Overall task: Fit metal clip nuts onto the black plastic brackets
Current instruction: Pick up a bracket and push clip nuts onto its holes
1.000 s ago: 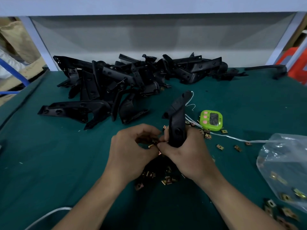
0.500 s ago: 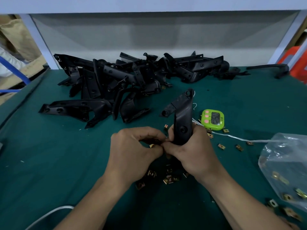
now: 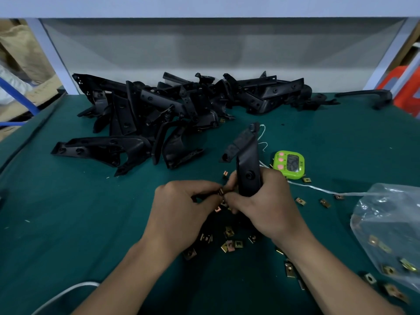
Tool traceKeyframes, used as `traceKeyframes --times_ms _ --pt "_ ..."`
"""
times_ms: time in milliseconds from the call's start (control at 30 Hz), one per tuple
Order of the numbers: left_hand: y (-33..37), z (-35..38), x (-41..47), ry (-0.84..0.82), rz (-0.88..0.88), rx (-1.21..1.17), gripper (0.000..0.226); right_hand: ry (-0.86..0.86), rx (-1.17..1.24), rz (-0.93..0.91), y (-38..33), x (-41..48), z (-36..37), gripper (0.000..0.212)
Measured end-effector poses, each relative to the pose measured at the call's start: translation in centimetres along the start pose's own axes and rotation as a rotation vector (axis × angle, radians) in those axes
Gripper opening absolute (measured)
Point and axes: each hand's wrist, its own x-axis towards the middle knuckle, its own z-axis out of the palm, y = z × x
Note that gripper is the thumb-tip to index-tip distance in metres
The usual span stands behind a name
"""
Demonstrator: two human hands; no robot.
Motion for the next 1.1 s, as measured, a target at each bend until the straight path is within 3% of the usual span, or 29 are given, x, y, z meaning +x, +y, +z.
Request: traceKeyframes --times_ms 200,433,567,900,1100 --pt "-0.7 -0.1 0.4 -0.087 -0.192 -0.226 0.032 -0.076 0.051 0.050 -0.1 0.1 -0.2 0.023" --pt "-0.6 -0.3 0.4 -0.145 -0.179 -0.236 0.033 -0.114 0.086 0.057 0.3 0.3 -0.9 0.010" --pt "-0.7 -0.2 0.3 -0.142 -0.151 -0.179 0.024 -0.156 0.170 0.136 0.4 0.4 -1.0 0.009" --pt "-0.9 -0.8 0.5 -0.348 -0.134 -0.338 0.012 -0.396 0.393 0.384 -0.4 0.7 -2.2 0.011" --pt "-1.0 -0.7 0.6 -0.323 -0.105 -0.397 0.011 -0.333 0.497 0.485 -0.7 0.6 -2.0 0.012"
